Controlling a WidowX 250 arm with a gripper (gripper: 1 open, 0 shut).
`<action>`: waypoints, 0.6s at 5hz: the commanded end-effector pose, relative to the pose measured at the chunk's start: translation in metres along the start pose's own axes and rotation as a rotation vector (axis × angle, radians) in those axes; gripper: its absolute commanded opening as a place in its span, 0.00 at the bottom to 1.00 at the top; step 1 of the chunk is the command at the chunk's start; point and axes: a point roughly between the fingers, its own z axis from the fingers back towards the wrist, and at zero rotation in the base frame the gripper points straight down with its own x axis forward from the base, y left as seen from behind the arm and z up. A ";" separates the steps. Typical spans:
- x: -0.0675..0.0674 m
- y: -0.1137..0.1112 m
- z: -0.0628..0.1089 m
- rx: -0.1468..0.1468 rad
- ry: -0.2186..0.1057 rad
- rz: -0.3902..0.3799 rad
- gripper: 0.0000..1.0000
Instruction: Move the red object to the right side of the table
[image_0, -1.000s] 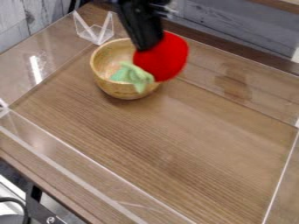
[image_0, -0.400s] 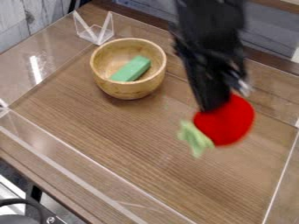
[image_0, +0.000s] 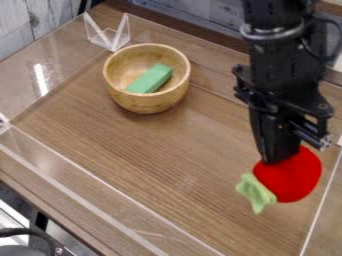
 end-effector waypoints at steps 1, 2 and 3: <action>0.008 0.011 -0.004 0.006 -0.022 0.016 0.00; 0.013 0.024 -0.012 0.012 -0.015 0.057 0.00; 0.005 0.047 -0.018 0.015 -0.002 0.080 0.00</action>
